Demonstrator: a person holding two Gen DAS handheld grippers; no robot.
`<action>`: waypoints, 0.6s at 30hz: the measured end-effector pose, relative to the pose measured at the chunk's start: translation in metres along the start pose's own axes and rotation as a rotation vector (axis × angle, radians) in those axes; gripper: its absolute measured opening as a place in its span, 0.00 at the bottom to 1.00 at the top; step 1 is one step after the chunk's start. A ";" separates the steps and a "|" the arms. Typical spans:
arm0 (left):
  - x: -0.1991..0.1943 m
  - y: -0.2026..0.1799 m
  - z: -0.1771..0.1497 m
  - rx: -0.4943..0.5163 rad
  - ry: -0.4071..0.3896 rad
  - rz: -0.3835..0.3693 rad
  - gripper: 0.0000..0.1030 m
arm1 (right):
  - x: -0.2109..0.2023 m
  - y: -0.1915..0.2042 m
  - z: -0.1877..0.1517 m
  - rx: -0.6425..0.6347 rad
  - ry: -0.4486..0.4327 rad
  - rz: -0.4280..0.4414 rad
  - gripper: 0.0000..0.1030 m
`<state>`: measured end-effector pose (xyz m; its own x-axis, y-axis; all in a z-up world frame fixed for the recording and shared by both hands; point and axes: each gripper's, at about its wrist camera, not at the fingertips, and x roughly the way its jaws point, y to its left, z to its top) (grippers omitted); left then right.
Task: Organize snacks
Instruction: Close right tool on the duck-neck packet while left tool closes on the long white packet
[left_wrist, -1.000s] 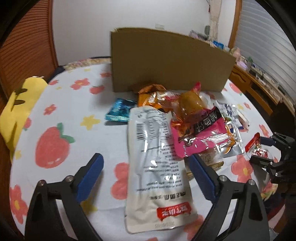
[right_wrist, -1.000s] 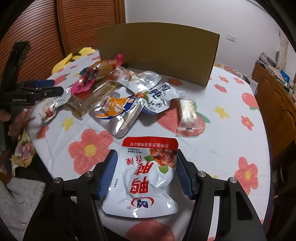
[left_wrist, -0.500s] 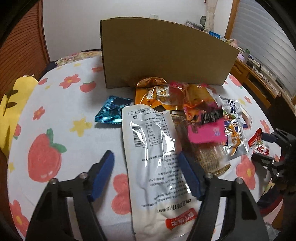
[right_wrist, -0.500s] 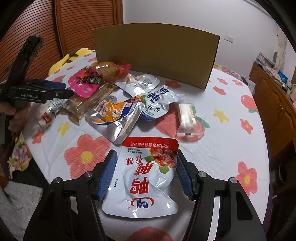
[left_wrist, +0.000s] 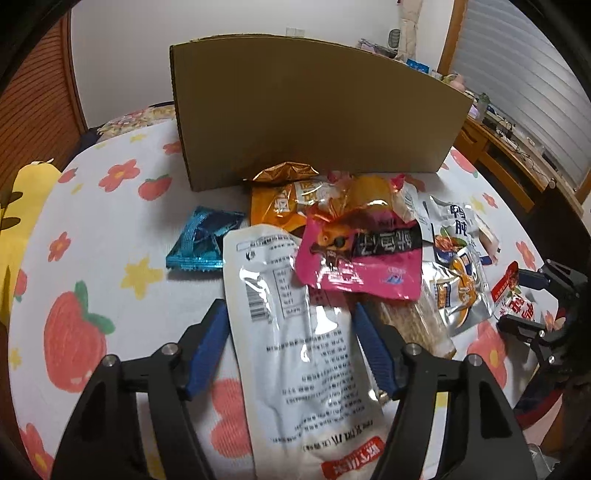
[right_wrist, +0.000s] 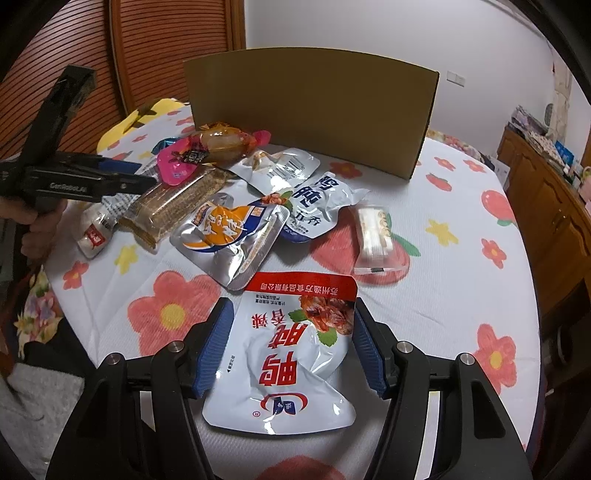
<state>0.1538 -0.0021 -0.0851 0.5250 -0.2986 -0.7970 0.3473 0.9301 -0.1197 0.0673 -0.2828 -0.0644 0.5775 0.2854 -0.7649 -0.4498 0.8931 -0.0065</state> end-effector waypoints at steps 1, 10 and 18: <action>0.000 0.000 0.000 0.009 -0.001 0.003 0.66 | 0.000 0.000 0.001 -0.001 0.000 0.001 0.63; -0.009 0.009 -0.009 0.028 -0.007 0.031 0.31 | 0.001 0.001 0.002 -0.001 -0.004 0.004 0.63; -0.030 0.016 -0.018 -0.015 -0.058 0.019 0.30 | 0.000 0.000 0.002 0.014 -0.015 0.015 0.59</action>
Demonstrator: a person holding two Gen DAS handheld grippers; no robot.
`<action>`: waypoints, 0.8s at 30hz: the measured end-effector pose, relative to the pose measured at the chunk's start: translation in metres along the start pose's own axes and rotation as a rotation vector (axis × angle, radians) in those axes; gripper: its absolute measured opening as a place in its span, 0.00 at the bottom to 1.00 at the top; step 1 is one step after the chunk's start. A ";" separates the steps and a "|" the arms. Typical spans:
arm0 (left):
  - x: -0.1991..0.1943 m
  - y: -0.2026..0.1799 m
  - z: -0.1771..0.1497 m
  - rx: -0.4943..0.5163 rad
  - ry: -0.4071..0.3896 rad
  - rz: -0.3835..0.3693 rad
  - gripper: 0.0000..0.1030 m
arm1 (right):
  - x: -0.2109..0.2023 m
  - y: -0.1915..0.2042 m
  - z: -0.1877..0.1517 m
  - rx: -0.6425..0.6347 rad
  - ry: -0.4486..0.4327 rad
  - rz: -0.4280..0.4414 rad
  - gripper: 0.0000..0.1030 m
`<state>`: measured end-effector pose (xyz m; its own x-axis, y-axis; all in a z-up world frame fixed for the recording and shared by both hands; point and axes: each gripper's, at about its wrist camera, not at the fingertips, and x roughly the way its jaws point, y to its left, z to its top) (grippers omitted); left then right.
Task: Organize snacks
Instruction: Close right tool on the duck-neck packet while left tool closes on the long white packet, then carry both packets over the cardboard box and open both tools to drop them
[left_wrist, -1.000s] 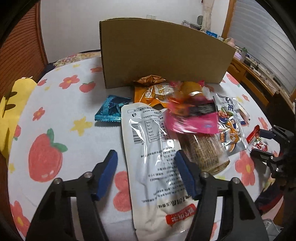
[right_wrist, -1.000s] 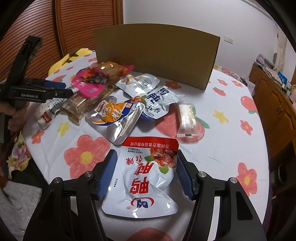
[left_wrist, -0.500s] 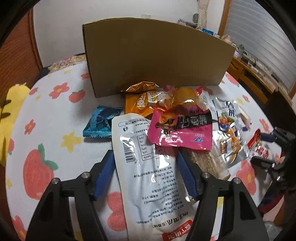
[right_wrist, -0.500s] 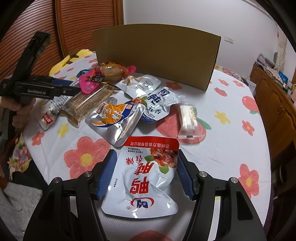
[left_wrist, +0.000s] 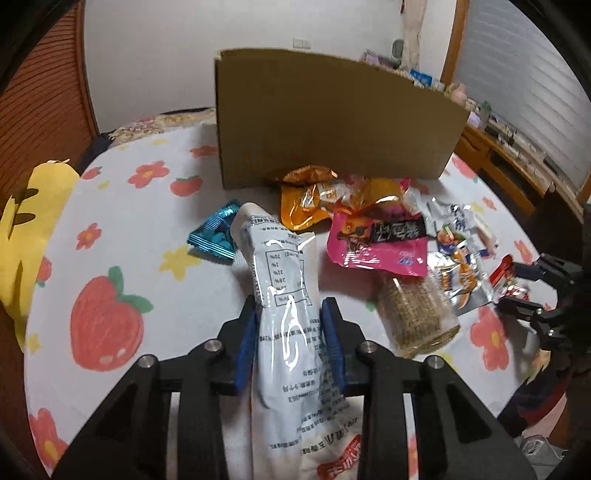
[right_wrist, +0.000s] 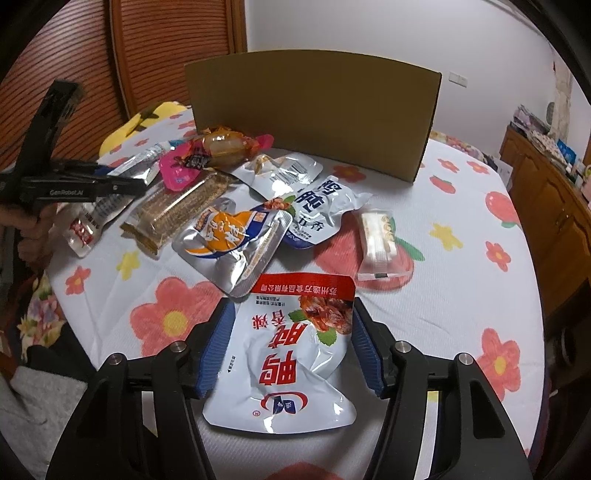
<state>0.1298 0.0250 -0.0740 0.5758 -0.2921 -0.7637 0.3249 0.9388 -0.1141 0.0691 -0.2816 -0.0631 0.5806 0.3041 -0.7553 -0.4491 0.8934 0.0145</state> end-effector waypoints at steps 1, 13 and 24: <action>-0.004 0.000 0.000 -0.003 -0.010 -0.004 0.30 | -0.001 0.000 0.000 0.005 -0.005 0.004 0.58; -0.040 -0.018 0.007 0.024 -0.109 -0.033 0.30 | -0.011 0.001 0.003 0.029 -0.072 0.036 0.55; -0.048 -0.028 0.020 0.041 -0.154 -0.042 0.25 | -0.028 -0.004 0.010 0.025 -0.124 0.012 0.55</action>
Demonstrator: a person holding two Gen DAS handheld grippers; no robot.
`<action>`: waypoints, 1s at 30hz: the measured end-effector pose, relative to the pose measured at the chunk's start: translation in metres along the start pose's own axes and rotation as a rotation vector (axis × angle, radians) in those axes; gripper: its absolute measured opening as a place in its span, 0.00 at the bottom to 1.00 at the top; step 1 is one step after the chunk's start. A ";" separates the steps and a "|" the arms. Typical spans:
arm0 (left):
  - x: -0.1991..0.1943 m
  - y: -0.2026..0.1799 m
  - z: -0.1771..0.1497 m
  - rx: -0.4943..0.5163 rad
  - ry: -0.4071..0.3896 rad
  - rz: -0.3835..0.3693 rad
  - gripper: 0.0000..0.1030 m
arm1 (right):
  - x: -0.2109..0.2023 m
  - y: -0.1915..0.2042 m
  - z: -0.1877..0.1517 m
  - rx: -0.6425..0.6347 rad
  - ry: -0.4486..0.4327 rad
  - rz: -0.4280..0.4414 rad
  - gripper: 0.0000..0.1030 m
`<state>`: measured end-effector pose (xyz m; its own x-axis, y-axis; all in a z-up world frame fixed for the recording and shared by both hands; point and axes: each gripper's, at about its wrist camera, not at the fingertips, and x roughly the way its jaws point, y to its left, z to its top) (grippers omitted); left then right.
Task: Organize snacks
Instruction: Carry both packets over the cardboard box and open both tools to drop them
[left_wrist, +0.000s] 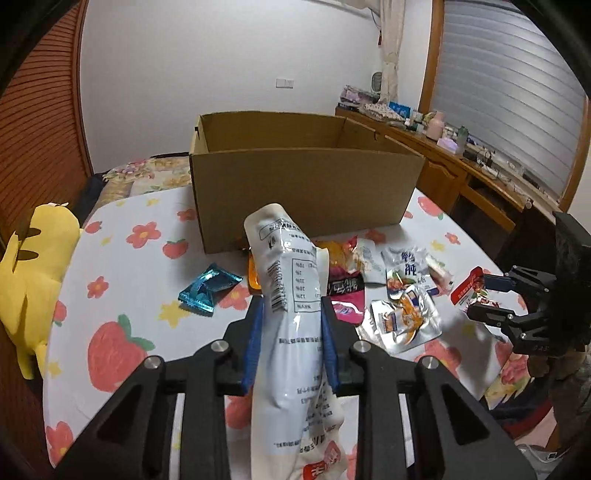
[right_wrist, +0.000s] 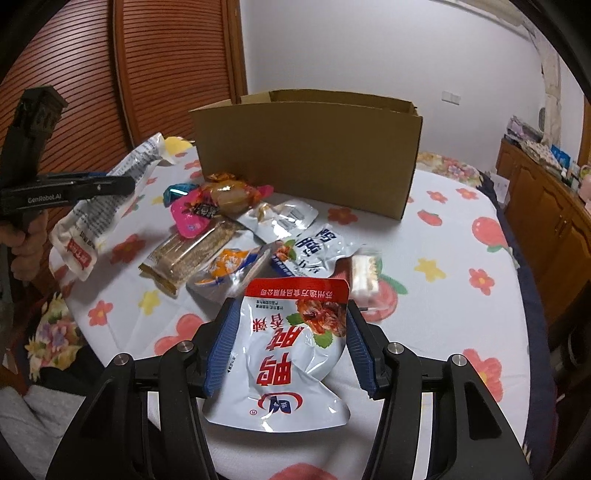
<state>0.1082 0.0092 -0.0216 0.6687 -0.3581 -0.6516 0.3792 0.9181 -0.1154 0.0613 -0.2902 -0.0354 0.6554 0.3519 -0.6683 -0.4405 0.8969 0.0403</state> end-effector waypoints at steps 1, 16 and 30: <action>-0.002 0.000 0.001 -0.004 -0.007 -0.004 0.25 | -0.002 0.000 0.001 0.000 -0.006 0.000 0.55; -0.013 -0.008 0.068 0.073 -0.130 -0.004 0.25 | -0.022 -0.004 0.062 -0.074 -0.127 -0.036 0.56; 0.024 0.017 0.142 0.064 -0.160 0.058 0.26 | 0.012 -0.030 0.170 -0.090 -0.211 -0.083 0.56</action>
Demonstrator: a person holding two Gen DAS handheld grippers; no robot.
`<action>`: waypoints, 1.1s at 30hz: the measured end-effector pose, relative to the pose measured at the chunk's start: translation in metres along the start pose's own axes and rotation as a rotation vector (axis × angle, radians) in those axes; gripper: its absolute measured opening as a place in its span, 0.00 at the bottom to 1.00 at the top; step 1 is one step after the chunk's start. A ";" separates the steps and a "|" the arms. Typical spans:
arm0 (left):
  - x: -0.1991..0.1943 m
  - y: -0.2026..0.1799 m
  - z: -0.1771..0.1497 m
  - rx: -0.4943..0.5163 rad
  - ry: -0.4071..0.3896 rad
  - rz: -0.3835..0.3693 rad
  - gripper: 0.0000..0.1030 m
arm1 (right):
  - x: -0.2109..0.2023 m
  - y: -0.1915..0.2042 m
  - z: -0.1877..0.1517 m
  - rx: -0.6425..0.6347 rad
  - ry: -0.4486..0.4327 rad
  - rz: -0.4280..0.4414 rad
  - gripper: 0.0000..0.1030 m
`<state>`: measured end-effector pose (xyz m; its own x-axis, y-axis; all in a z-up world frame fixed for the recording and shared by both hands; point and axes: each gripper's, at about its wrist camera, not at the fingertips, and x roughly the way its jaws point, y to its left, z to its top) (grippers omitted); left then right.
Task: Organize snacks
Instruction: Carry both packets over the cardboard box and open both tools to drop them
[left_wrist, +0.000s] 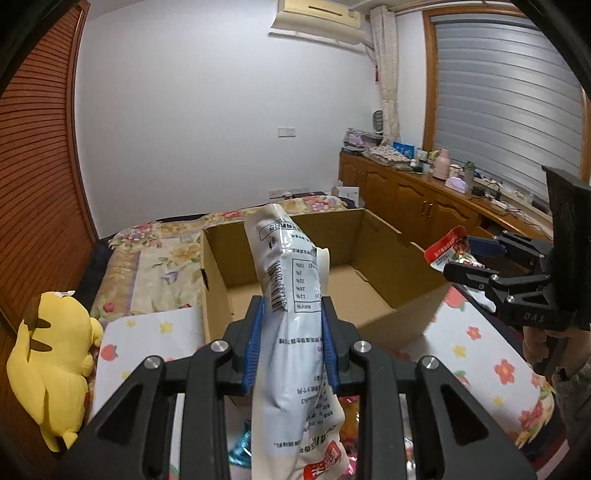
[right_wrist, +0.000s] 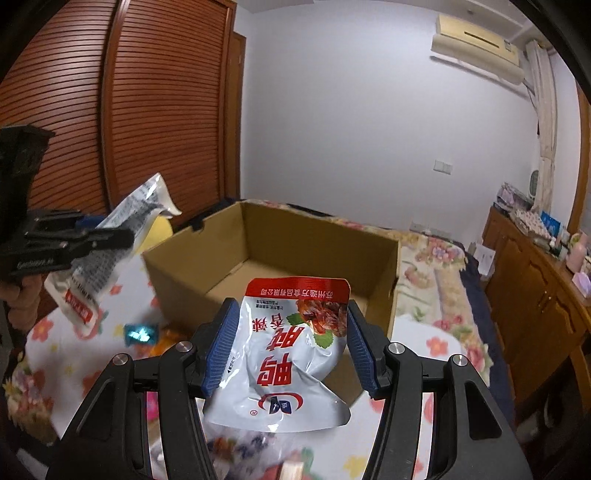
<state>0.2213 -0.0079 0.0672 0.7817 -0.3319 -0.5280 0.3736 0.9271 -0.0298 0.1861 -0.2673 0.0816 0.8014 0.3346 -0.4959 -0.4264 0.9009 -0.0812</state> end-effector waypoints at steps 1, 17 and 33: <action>0.005 0.002 0.002 -0.005 0.007 0.001 0.26 | 0.006 -0.001 0.005 -0.001 0.001 -0.008 0.56; 0.069 0.012 0.051 -0.021 0.052 0.040 0.26 | 0.087 -0.007 0.028 0.034 0.071 -0.075 0.57; 0.092 0.007 0.054 -0.020 0.127 0.063 0.43 | 0.115 -0.011 0.012 0.130 0.173 -0.062 0.62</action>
<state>0.3233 -0.0414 0.0643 0.7334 -0.2496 -0.6323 0.3149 0.9491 -0.0095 0.2875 -0.2351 0.0361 0.7353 0.2351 -0.6356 -0.3118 0.9501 -0.0093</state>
